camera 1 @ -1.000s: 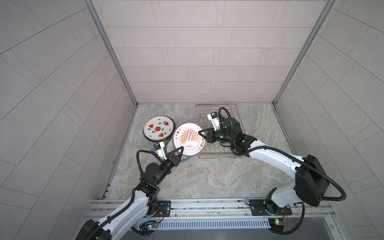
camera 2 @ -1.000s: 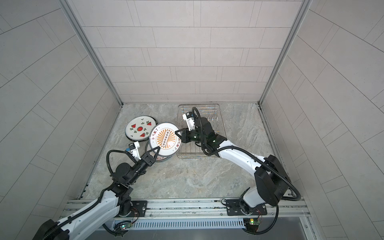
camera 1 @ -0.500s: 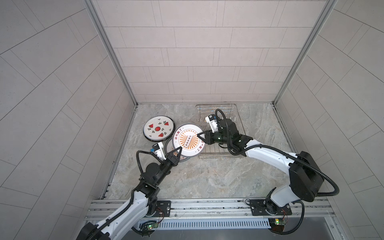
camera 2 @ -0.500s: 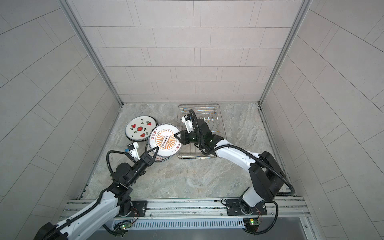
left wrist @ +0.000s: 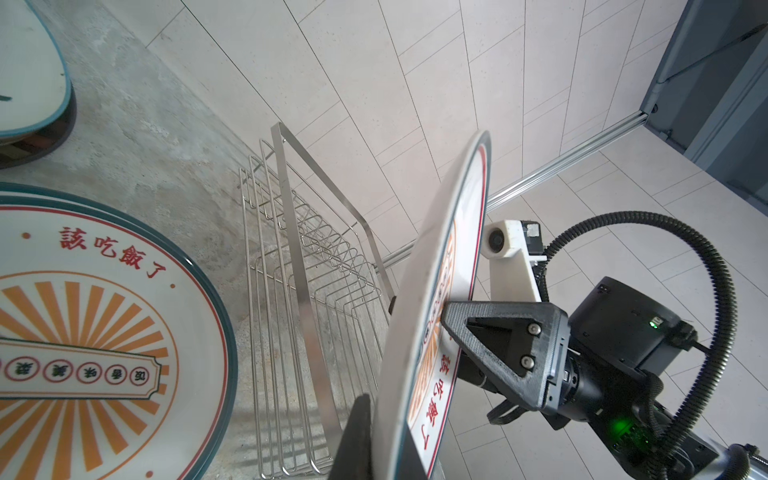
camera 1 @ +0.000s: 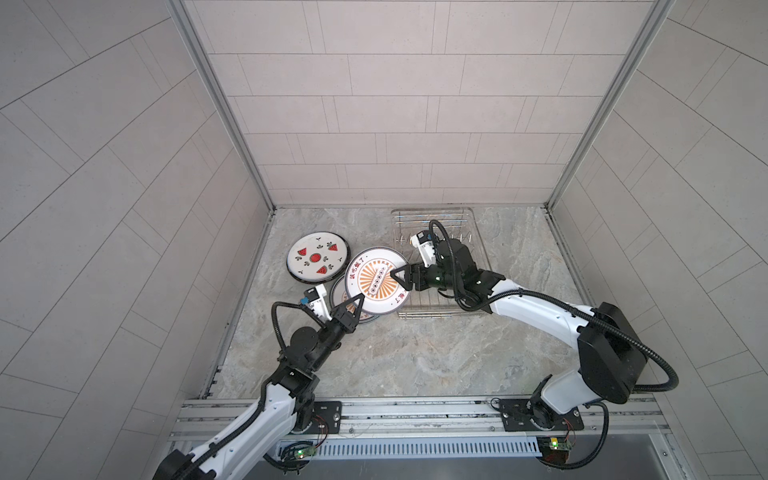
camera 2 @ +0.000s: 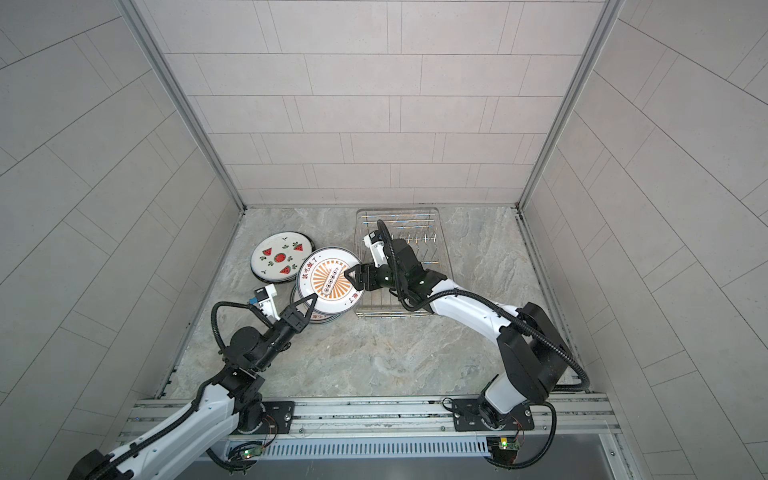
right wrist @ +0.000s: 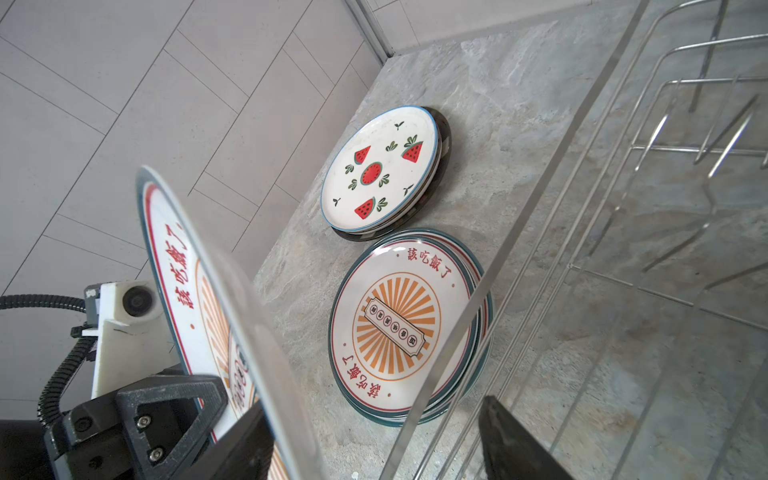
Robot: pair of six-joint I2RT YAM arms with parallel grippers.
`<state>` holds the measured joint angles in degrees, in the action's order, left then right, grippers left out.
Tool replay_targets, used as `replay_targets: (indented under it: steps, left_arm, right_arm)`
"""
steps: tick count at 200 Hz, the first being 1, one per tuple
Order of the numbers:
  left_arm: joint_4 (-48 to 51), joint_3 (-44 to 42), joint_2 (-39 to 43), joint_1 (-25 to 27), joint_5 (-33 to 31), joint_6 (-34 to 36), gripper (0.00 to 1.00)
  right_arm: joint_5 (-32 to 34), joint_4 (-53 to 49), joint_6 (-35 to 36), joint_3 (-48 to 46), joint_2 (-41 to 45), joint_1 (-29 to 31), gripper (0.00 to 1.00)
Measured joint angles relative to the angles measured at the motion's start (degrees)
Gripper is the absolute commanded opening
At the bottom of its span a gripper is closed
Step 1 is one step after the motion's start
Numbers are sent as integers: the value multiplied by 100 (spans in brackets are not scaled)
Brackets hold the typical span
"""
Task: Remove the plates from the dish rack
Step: 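Lower the sunburst plate onto the stack with the left gripper while the right withdraws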
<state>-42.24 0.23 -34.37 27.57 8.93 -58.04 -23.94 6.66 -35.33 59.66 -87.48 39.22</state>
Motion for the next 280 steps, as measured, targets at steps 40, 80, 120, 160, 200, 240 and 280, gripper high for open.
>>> replay_targets:
  steps: [40, 80, 120, 160, 200, 240, 280]
  left_arm:
    - [249, 2, 256, 0, -291, -17, 0]
    - [686, 2, 566, 0, -741, -103, 0]
    - [1388, 2, 968, -2, -1283, -297, 0]
    - [2232, 2, 1272, -2, -1681, -557, 0]
    - [2782, 2, 1364, -2, -1980, -868, 0]
    - [3311, 118, 1082, -2, -2050, -1095, 0]
    - [3357, 271, 560, -2, -2087, -1163, 0]
  right_arm:
    - [520, -234, 232, -9, 271, 170, 82]
    - [1204, -457, 579, -11, 651, 573, 82]
    - [1556, -490, 833, -11, 730, 835, 81]
    - [1711, -485, 986, -11, 719, 984, 82]
    - [1744, -538, 1102, 63, 494, 1110, 81]
    - [1770, -656, 1182, 214, 249, 1204, 81]
    - [1803, -697, 1237, 271, 219, 1217, 81]
